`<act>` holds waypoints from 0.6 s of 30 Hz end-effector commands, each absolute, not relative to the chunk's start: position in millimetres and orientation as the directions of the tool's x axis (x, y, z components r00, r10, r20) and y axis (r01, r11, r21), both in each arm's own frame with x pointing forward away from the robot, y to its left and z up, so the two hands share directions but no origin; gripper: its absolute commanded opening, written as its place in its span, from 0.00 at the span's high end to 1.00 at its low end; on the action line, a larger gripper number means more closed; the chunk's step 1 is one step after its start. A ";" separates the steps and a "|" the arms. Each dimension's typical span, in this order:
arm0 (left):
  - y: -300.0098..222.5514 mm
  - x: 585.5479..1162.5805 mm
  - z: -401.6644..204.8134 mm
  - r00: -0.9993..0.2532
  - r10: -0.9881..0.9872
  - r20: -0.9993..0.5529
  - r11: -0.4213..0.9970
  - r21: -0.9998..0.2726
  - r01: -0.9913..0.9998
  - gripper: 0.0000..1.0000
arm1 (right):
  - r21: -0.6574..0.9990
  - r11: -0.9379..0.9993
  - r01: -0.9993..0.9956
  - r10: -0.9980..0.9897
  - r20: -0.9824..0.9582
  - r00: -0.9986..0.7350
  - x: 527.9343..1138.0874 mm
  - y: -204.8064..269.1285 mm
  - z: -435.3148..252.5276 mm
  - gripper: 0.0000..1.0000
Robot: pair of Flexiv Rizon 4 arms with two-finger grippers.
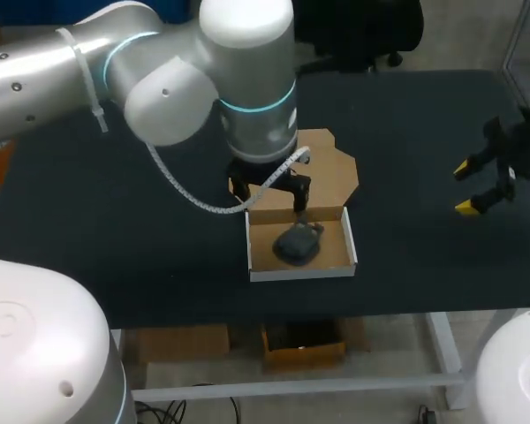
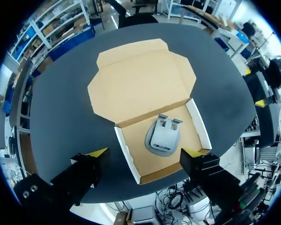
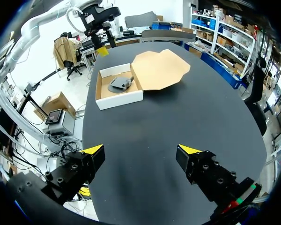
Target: Assemble the packaging by folding the flat box into shape, placing the metal phone stand inside, and closing the box properly
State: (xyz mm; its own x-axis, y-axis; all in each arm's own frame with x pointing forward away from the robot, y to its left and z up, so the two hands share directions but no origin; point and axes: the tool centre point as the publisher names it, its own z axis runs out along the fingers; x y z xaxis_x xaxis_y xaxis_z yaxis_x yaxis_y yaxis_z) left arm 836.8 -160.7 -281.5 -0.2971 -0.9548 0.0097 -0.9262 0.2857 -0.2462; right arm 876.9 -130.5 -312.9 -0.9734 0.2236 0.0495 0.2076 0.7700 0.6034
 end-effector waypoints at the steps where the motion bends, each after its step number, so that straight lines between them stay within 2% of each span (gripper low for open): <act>1: -132.3 848.7 -275.1 -0.338 -0.935 0.109 0.303 -0.256 -0.918 0.00 | 0.605 0.769 0.207 0.221 0.052 -0.974 876.3 -131.6 -311.8 0.00; 18: -74.6 897.6 -277.1 -0.449 -0.857 0.254 0.373 -0.298 -0.879 0.00 | 0.605 0.769 0.207 0.221 0.052 -0.974 876.3 -131.6 -311.8 0.00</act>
